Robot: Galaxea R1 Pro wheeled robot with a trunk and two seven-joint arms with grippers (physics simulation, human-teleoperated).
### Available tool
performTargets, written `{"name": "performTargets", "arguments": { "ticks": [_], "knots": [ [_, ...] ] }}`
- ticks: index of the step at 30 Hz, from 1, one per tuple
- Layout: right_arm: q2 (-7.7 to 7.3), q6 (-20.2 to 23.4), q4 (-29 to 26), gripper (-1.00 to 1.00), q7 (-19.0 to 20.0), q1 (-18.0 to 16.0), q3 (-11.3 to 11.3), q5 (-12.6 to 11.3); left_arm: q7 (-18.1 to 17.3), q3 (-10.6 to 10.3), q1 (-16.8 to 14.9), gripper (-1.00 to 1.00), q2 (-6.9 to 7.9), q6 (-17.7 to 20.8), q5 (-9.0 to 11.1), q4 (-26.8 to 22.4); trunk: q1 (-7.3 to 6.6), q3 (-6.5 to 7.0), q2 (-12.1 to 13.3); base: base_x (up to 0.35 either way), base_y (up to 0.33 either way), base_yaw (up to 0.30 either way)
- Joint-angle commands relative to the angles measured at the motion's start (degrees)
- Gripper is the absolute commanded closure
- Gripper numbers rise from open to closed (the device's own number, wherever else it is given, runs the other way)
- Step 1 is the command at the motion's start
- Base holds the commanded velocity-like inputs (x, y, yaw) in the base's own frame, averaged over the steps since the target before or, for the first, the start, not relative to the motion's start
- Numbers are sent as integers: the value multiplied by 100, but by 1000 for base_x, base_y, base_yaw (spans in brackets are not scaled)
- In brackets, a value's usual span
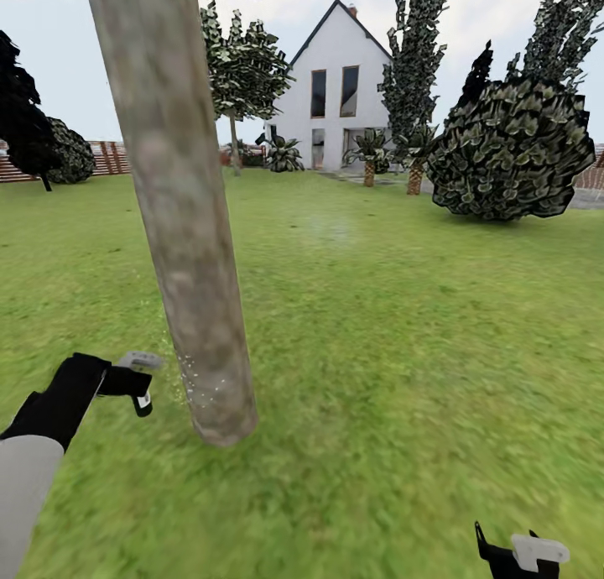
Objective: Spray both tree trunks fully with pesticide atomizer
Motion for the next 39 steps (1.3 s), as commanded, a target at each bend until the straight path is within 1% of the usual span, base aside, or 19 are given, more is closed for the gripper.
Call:
{"name": "performTargets", "arguments": {
  "ticks": [1,4,11,15,21,24,26,29,33,37,39],
  "knots": [
    [0,0,0,-100,0,0,0,0,-17,-111,-1,100,-3,29,-48,-30,0,0,0,95,-165,1],
    [0,0,0,-100,0,0,0,0,-33,-176,-1,100,-4,164,-42,-55,0,0,0,127,-221,0],
    [0,0,0,-100,0,0,0,0,-50,-168,-1,100,-6,185,-29,-57,0,0,0,33,-267,0],
    [0,0,0,-100,0,0,0,0,-362,-163,-1,100,16,178,-40,-57,0,0,0,-33,-274,0],
    [0,0,0,-100,0,0,0,0,-413,-151,-9,100,36,183,-40,-61,0,0,0,-56,-274,20],
    [0,0,0,-100,0,0,0,0,-413,-137,-12,100,45,186,-37,-114,0,0,0,41,-274,231],
    [0,0,0,-100,0,0,0,0,-414,-67,-9,100,46,193,-37,-238,0,0,0,131,-268,273],
    [0,0,1,-100,0,0,0,0,-421,5,-6,100,48,195,-33,-264,0,0,0,186,-232,276],
    [0,0,0,-100,0,0,0,0,-422,23,-1,100,25,195,-28,-268,0,0,0,210,-125,277],
    [0,0,0,-100,0,0,0,0,-419,24,-1,100,1,194,-28,-277,0,0,0,22,-10,258],
    [0,0,0,-100,0,0,0,0,-421,27,5,100,3,194,-28,-372,0,0,0,2,-71,79]
  ]
}}
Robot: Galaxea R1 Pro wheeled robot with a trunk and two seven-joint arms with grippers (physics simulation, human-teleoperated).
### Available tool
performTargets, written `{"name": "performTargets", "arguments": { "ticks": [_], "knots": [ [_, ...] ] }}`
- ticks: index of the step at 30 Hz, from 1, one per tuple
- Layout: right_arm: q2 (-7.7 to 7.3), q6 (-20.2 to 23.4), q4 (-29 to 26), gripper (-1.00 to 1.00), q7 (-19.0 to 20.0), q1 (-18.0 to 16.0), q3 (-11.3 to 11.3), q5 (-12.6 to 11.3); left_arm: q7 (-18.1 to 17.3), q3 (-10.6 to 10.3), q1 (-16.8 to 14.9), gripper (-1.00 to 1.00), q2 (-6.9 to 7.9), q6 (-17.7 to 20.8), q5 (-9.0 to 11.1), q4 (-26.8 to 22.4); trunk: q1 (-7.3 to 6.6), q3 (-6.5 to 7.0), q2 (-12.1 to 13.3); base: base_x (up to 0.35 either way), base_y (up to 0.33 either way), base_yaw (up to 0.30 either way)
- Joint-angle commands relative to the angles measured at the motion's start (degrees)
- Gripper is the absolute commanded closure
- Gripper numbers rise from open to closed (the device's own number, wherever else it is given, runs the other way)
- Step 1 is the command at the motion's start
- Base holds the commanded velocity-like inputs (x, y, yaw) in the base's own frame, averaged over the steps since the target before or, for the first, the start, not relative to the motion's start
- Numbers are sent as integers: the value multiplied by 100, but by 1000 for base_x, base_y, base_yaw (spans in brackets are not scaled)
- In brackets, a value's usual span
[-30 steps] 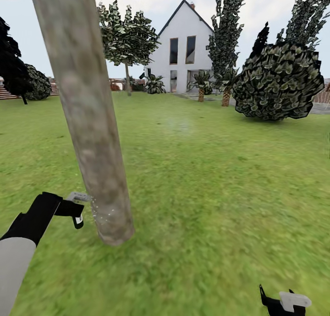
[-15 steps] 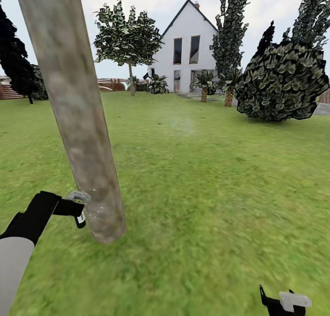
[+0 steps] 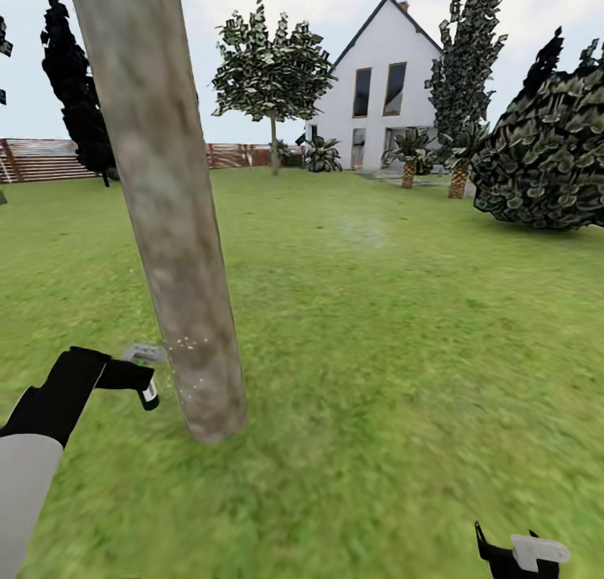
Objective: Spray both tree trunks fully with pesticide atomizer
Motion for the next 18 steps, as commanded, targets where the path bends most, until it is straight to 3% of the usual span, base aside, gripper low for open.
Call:
{"name": "performTargets", "arguments": {
  "ticks": [1,6,8,13,18],
  "knots": [
    [0,0,0,-100,0,0,0,0,-2,13,7,100,1,-1,12,-109,0,0,0,0,-208,22],
    [-3,0,0,-100,0,0,0,0,4,247,-11,100,33,161,174,-257,0,0,0,0,-260,3],
    [-4,0,0,-100,0,0,0,0,4,260,11,100,43,409,180,-457,0,0,0,0,-269,0],
    [-1,0,0,-100,0,0,0,0,6,263,45,100,45,464,181,-529,0,0,0,-20,-269,9],
    [0,0,0,-100,0,0,0,0,6,250,70,100,39,458,166,-552,0,0,0,-8,-269,233]
  ]
}}
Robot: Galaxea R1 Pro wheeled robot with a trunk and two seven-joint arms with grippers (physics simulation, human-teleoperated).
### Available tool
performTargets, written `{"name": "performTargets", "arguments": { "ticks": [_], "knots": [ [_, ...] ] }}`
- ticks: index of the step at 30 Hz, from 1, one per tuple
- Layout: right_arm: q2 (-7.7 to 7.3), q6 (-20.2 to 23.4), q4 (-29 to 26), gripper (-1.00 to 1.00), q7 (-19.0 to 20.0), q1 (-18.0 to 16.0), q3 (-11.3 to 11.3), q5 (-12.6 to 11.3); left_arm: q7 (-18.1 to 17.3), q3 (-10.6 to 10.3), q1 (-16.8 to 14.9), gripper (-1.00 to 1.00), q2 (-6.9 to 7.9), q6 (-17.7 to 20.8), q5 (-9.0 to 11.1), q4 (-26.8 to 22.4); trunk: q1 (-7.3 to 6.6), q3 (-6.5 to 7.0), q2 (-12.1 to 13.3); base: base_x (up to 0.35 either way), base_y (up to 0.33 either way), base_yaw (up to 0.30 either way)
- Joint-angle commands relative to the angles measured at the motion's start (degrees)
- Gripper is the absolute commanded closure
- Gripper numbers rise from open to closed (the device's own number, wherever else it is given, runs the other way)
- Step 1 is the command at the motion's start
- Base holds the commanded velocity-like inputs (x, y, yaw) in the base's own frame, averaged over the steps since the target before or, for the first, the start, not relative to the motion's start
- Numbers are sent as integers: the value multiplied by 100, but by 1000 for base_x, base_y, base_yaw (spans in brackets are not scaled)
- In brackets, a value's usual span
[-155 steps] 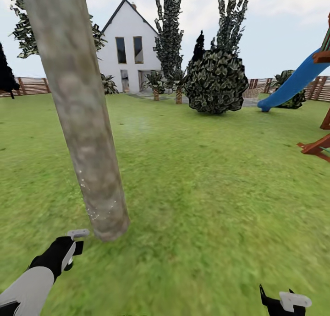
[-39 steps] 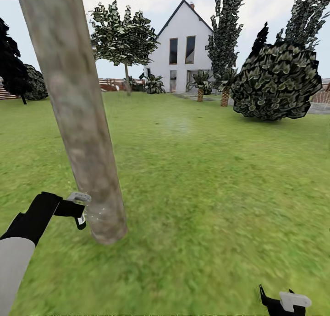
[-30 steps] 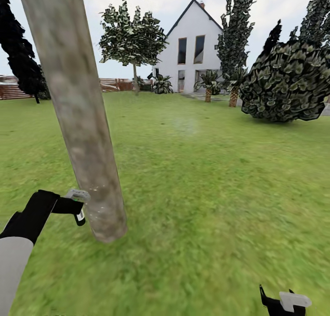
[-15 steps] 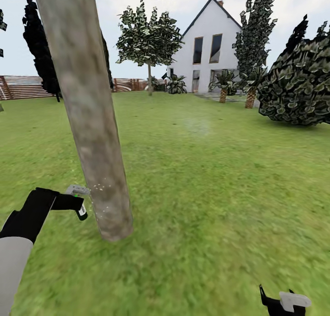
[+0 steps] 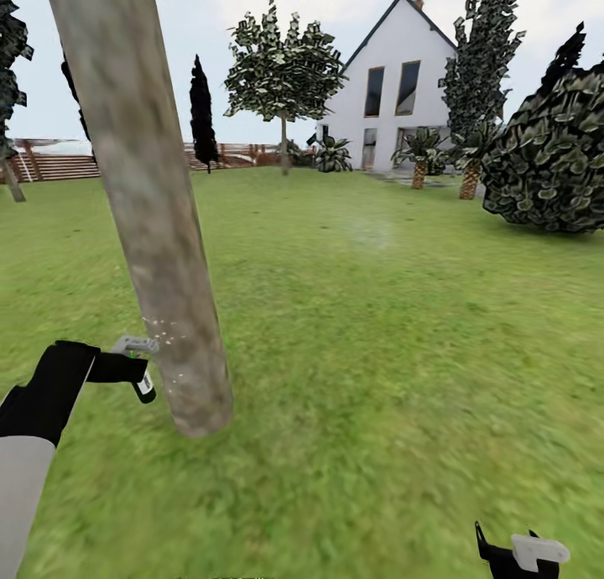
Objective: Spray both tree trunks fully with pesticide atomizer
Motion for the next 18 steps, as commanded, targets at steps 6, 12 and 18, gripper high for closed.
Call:
{"name": "performTargets", "arguments": {
  "ticks": [6,12,18],
  "knots": [
    [0,0,2,-100,0,0,0,0,29,-20,20,100,-8,-70,-7,280,0,0,0,5,-272,276],
    [0,0,0,-100,0,0,0,0,37,-29,21,100,-16,-76,-13,356,0,0,0,137,-259,203],
    [-2,0,0,-100,0,0,0,0,42,-65,26,100,-3,-82,-163,751,0,0,0,266,-159,7]
  ]
}}
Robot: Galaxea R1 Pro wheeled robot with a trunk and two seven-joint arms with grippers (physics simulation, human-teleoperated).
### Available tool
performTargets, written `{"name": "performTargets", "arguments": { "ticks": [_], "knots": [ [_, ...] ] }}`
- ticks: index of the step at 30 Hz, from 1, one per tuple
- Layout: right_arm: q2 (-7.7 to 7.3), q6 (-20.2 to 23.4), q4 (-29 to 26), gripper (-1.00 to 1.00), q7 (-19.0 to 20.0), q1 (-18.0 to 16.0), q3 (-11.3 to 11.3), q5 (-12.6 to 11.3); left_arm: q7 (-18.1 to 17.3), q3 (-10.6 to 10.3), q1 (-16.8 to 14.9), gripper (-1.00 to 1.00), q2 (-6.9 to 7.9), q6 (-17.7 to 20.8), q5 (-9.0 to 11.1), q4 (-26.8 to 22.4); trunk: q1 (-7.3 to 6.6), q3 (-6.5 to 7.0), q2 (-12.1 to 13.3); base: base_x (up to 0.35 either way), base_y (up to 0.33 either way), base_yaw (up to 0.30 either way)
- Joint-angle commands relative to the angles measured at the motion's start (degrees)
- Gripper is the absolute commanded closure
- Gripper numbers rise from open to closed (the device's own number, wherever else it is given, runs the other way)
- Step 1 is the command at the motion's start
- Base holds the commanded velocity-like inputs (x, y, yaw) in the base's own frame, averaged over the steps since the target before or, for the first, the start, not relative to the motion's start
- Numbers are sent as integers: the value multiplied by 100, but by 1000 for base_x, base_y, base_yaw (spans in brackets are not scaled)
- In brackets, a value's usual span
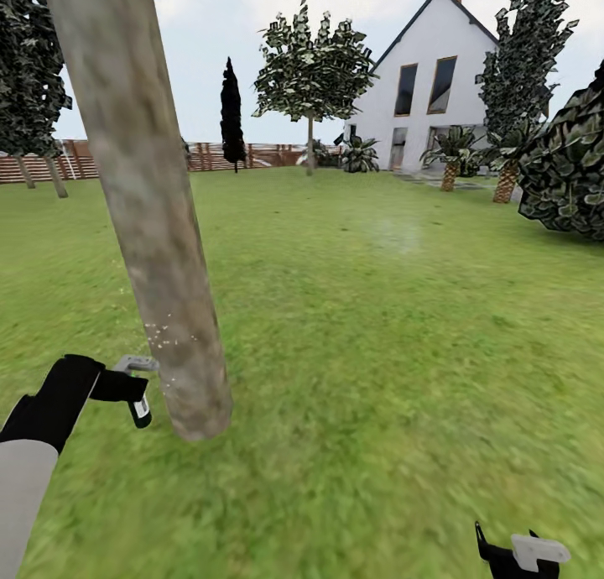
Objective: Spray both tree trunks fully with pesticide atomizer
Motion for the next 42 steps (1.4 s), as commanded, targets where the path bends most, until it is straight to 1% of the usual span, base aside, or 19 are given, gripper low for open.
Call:
{"name": "performTargets", "arguments": {
  "ticks": [1,2,4,6,8,9,11,13,16,21,31,42],
  "knots": [
    [-4,0,0,-100,0,0,0,0,-3,1,5,100,5,3,-72,22,0,0,0,167,-72,0],
    [-3,0,0,-100,0,0,0,0,-3,5,10,100,7,3,-140,30,0,0,0,85,-37,0],
    [-3,0,0,-100,0,-1,0,0,-6,7,151,100,8,-3,-226,45,0,0,0,33,-14,0],
    [-4,0,0,-100,0,0,0,0,7,8,308,100,9,-7,-251,58,0,0,0,6,-3,0],
    [0,0,0,-100,0,0,0,0,107,17,338,100,-14,-7,-255,61,0,0,0,1,-1,23],
    [1,0,0,-100,0,0,0,0,153,20,341,100,-19,-7,-254,63,0,0,0,1,0,103],
    [2,0,0,-100,0,0,0,0,375,25,345,100,-25,-16,-253,321,0,0,0,0,0,237],
    [2,0,0,-100,0,0,0,0,432,26,346,100,-30,-23,-248,419,0,0,0,0,0,272],
    [2,0,0,-100,0,0,0,0,445,34,346,100,-41,-30,-224,414,0,0,0,46,-124,178],
    [2,0,0,-100,0,-1,0,0,446,51,346,100,-40,-77,-218,405,0,0,0,100,-249,11],
    [2,0,0,-100,0,0,0,0,454,78,346,100,-36,-85,-224,400,0,0,0,6,-273,12],
    [2,0,0,-100,0,-1,0,0,454,78,346,100,-27,-85,-234,397,0,0,0,5,-273,255]
  ]
}}
